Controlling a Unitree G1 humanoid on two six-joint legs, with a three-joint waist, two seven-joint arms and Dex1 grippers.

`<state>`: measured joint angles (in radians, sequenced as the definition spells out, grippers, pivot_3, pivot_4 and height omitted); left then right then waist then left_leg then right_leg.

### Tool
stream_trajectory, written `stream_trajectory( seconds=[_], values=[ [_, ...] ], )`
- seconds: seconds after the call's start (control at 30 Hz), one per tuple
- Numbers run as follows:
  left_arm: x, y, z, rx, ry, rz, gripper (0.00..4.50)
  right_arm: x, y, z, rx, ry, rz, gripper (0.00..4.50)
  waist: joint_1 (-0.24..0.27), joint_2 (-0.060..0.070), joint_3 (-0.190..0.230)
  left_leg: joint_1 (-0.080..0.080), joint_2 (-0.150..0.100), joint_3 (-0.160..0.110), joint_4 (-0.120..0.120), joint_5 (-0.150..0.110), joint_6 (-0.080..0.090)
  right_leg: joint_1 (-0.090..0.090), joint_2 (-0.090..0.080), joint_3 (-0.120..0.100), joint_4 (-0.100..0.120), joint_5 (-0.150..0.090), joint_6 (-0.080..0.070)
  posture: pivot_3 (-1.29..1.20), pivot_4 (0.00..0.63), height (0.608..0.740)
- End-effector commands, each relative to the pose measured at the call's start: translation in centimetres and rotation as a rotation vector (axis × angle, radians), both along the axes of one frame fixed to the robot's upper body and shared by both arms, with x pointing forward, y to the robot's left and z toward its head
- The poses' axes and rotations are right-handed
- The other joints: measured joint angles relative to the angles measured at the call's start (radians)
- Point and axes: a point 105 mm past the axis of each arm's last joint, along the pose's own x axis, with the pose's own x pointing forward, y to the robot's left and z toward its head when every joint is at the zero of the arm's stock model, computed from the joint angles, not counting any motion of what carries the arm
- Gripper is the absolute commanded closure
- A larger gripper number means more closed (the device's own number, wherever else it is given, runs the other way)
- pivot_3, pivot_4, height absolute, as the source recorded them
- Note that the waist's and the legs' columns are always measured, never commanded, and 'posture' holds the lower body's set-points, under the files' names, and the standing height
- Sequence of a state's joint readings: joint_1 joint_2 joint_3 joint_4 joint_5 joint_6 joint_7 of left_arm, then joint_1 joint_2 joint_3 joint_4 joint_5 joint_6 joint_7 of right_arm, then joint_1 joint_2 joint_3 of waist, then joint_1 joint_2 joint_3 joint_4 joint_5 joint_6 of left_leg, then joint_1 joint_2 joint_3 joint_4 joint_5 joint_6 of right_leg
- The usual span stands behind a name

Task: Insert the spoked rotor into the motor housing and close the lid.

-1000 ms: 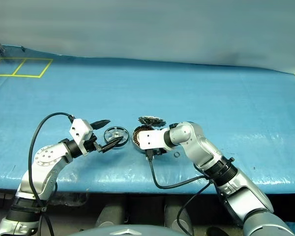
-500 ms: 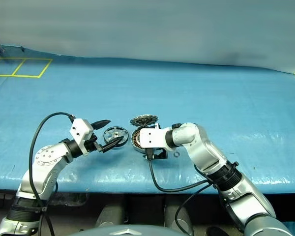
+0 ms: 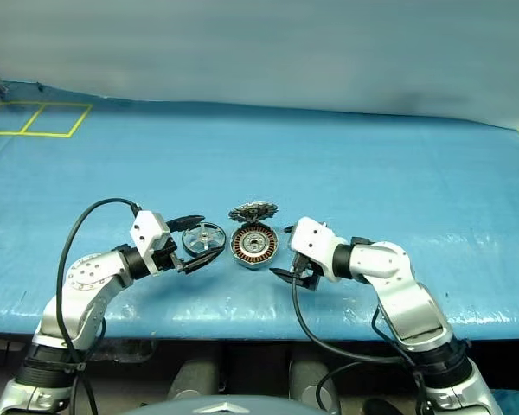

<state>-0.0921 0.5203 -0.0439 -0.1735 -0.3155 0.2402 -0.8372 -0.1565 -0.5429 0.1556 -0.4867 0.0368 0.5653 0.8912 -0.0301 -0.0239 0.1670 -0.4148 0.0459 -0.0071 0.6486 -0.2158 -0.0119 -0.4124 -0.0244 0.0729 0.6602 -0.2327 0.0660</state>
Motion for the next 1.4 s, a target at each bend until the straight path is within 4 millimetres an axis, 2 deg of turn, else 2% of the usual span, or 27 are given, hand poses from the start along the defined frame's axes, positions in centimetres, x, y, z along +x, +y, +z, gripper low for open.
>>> stream_trajectory(
  seconds=[0.03,0.13,0.3,0.43,0.67,1.0,1.2,1.4],
  values=[
    [-0.6,-0.9,0.4,-0.008,-0.001,-0.067,0.00,0.1,-1.2,1.2,0.081,-0.071,-0.095,0.02,0.001,0.000,0.000,0.000,0.000,0.000,0.000,0.000,0.000,0.000,0.000,0.000,0.000,0.000,0.000,0.00,0.150,0.740],
    [-0.8,-1.0,0.2,0.006,0.008,-0.080,0.00,-0.1,-2.0,0.6,0.102,-0.062,-0.155,0.02,0.003,0.000,0.000,-0.001,0.000,0.000,0.000,0.000,0.000,0.000,0.000,0.000,-0.001,0.000,0.000,0.00,0.150,0.740],
    [-0.9,-1.2,0.4,0.003,0.005,-0.101,0.00,-1.1,-3.5,-1.9,0.140,0.074,-0.225,0.02,0.003,0.000,0.000,0.000,0.000,0.000,0.000,0.000,0.000,0.000,0.000,0.001,0.000,0.000,0.000,0.00,0.150,0.740],
    [-1.2,-1.4,0.3,-0.003,0.014,-0.109,0.00,-1.4,-4.1,-3.2,0.146,0.110,-0.266,0.02,0.001,0.000,0.000,0.000,0.000,0.001,0.000,0.000,0.000,0.000,0.000,0.001,0.000,0.000,0.000,0.00,0.150,0.740],
    [-1.1,-2.1,0.4,-0.030,0.013,-0.136,0.00,-0.6,-4.5,-2.9,0.199,0.066,-0.319,0.02,0.002,0.000,0.000,0.000,0.000,0.001,0.000,0.000,0.000,0.000,0.000,0.001,0.000,0.000,0.000,0.00,0.150,0.740],
    [-1.4,-2.7,0.6,-0.048,0.018,-0.186,0.00,-0.8,-4.9,-3.3,0.249,0.042,-0.358,0.02,0.002,0.000,0.000,0.000,0.000,0.001,0.000,0.000,0.000,0.000,0.000,0.001,0.000,0.000,0.000,0.00,0.150,0.740],
    [-1.8,-3.0,0.0,-0.045,0.048,-0.207,0.00,-1.6,-5.1,-4.2,0.250,0.120,-0.355,0.02,0.003,0.000,0.000,0.000,0.000,0.000,0.000,0.000,0.000,0.000,0.000,0.001,0.000,0.000,0.000,0.00,0.150,0.740],
    [-1.8,-3.1,0.0,-0.046,0.048,-0.213,0.00,-1.6,-5.1,-4.0,0.266,0.114,-0.360,0.02,0.003,0.000,0.000,0.000,0.000,0.001,0.000,0.000,0.000,0.000,0.000,0.001,0.000,0.000,0.000,0.00,0.150,0.740]
  ],
)
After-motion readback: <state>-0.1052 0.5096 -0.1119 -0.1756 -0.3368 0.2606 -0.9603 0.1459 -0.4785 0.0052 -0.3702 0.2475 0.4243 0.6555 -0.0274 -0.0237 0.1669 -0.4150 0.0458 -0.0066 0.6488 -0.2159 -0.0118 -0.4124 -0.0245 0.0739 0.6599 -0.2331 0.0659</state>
